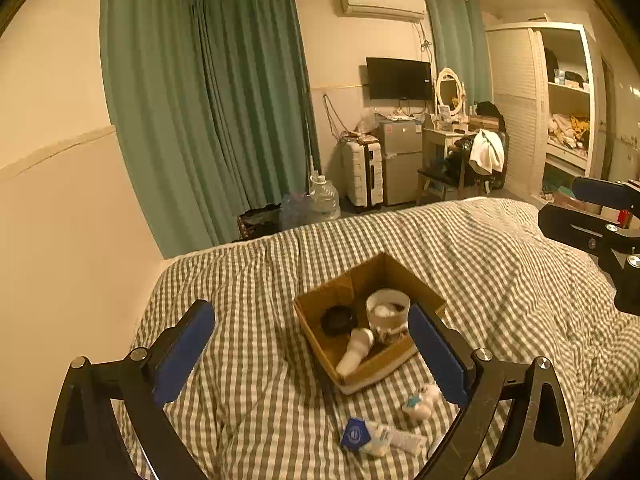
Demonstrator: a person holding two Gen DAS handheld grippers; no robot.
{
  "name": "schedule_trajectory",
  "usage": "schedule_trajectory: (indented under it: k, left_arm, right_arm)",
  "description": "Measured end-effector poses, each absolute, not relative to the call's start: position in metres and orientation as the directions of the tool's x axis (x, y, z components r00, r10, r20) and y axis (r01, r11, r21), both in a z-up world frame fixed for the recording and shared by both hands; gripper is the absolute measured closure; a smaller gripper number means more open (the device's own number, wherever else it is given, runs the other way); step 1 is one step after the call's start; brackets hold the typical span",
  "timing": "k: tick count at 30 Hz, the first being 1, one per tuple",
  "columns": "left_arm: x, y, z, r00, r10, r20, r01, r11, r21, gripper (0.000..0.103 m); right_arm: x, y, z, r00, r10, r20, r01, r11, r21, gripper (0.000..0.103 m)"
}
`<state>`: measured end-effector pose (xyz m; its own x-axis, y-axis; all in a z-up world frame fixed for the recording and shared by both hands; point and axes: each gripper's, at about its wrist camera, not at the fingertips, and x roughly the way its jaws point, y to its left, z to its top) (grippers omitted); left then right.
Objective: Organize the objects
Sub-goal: 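Lift both open tools out of the box toward the remaining items, then grasp the light-blue earbud case with the right tool while the left tool grasps the blue tissue pack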
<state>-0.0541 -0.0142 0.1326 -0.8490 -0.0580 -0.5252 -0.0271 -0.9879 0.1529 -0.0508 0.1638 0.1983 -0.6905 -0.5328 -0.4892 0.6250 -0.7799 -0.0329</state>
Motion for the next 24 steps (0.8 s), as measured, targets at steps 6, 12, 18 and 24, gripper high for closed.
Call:
schedule_trajectory:
  k: [6, 12, 18, 24]
  left_arm:
    - [-0.033, -0.014, 0.084, -0.81, -0.058, -0.584, -0.031, -0.99, 0.14, 0.003]
    - [-0.025, -0.009, 0.015, -0.769, -0.102, -0.631, 0.023, -0.991, 0.132, 0.002]
    - [-0.031, -0.004, -0.05, -0.71, -0.09, -0.698, 0.016, -0.994, 0.112, 0.002]
    - [-0.042, -0.001, -0.097, -0.642, -0.09, -0.761, 0.003, -0.993, 0.116, 0.002]
  right_arm:
    - [-0.031, 0.17, 0.163, -0.653, -0.529, -0.542, 0.644, -0.764, -0.03, 0.02]
    - [-0.023, 0.172, 0.085, -0.613, -0.494, -0.617, 0.639, -0.769, -0.019, 0.02]
    - [-0.039, 0.169, -0.002, -0.524, -0.434, -0.733, 0.631, -0.776, 0.008, 0.02]
    - [-0.05, 0.16, -0.073, -0.43, -0.371, -0.823, 0.619, -0.785, 0.03, 0.02]
